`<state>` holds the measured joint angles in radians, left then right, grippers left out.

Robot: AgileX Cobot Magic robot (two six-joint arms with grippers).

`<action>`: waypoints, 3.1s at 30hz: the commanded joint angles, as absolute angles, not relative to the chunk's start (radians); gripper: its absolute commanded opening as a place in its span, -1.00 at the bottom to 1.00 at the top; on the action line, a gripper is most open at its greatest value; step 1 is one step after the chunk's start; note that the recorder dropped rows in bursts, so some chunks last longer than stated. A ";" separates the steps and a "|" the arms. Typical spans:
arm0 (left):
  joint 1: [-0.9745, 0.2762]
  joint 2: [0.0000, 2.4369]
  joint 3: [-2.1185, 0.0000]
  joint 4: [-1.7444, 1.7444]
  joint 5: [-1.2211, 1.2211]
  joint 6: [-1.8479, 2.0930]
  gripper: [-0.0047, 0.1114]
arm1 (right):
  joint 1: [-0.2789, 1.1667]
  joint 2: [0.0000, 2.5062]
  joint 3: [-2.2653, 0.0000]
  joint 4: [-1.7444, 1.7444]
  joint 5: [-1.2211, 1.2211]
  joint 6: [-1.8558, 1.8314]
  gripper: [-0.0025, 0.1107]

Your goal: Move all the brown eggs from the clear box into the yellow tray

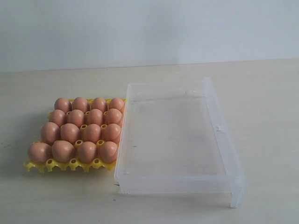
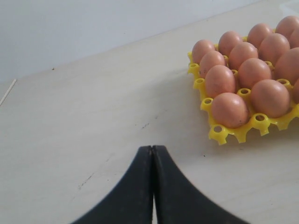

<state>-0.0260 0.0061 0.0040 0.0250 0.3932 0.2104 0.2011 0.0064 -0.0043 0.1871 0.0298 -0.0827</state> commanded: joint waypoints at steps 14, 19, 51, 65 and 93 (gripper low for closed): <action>-0.032 0.000 0.000 0.025 0.387 0.205 -0.92 | 0.195 0.000 0.000 0.109 0.030 -0.014 -0.96; -0.032 0.000 0.000 0.025 0.387 0.205 -0.92 | 0.195 0.000 0.000 0.096 0.032 0.000 -0.96; -0.032 0.000 0.000 0.025 0.387 0.205 -0.92 | 0.191 0.000 0.000 0.097 0.030 0.000 -0.96; -0.032 0.000 0.000 0.025 0.387 0.205 -0.92 | 0.099 0.000 0.000 0.097 0.032 0.000 -0.96; -0.032 0.000 0.000 0.025 0.387 0.205 -0.92 | 0.071 0.000 0.000 0.097 0.032 0.000 -0.96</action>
<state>-0.0260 0.0061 0.0040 0.0250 0.3932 0.2104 0.0751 0.0064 -0.0043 0.1034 0.0334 0.0000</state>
